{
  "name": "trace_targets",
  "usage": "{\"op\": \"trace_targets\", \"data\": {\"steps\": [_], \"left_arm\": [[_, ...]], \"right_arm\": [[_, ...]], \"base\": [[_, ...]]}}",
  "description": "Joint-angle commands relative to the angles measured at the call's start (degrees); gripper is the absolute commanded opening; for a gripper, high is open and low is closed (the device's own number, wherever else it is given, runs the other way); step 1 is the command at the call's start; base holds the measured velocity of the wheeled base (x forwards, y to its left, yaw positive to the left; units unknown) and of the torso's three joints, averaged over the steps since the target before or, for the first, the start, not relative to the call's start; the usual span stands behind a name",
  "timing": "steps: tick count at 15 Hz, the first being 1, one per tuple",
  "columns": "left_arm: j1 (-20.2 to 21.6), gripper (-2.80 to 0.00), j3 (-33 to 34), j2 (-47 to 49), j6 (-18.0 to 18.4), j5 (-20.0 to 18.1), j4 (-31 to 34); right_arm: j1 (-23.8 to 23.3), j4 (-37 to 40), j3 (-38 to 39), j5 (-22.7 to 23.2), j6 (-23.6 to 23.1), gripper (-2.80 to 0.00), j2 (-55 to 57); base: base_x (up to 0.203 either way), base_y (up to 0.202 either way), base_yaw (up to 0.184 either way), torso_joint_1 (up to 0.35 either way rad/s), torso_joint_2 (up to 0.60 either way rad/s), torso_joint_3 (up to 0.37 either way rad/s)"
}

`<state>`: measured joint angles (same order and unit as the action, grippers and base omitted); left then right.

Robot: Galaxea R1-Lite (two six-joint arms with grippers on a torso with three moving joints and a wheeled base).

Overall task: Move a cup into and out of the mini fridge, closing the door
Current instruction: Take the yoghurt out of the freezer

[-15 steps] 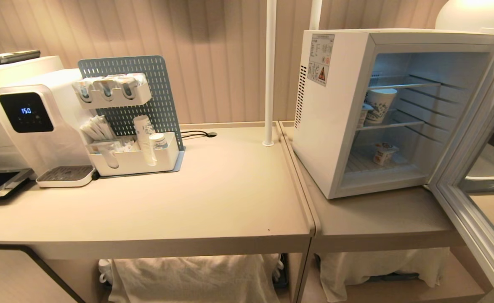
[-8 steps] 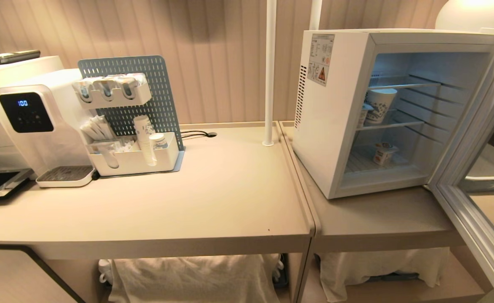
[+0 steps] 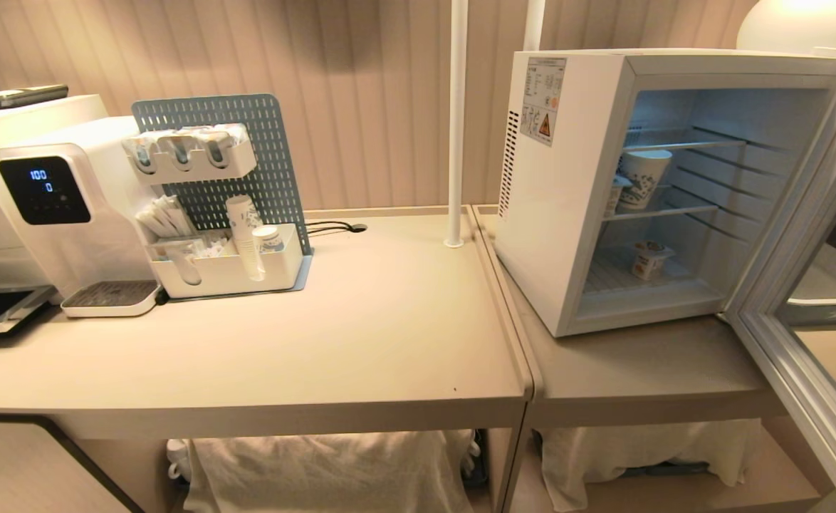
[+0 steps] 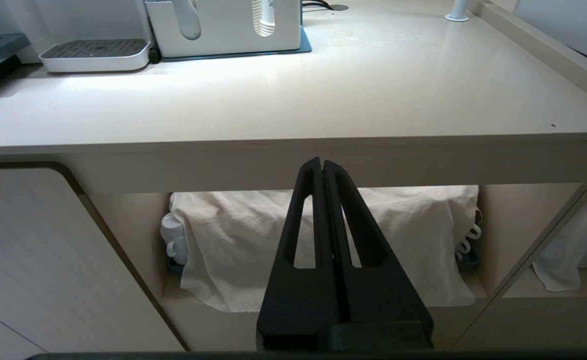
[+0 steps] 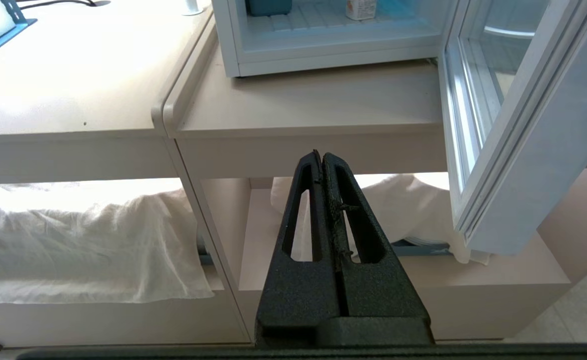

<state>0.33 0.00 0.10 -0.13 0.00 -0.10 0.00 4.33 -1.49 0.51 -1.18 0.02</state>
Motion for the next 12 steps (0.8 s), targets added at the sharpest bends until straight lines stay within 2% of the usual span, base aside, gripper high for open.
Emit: {"op": "trace_targets", "data": {"steps": [1, 12], "left_arm": [[0.0, -2.80, 0.1, 0.0, 0.1, 0.0, 0.0], [0.0, -2.80, 0.1, 0.0, 0.2, 0.0, 0.0]], "right_arm": [[0.0, 0.1, 0.0, 0.0, 0.0, -2.80, 0.1], [0.0, -0.4, 0.1, -0.1, 0.0, -2.80, 0.0]], "base": [[0.000, 0.000, 0.000, 0.000, 0.00, 0.000], [0.000, 0.000, 0.000, 0.000, 0.00, 0.000]]}}
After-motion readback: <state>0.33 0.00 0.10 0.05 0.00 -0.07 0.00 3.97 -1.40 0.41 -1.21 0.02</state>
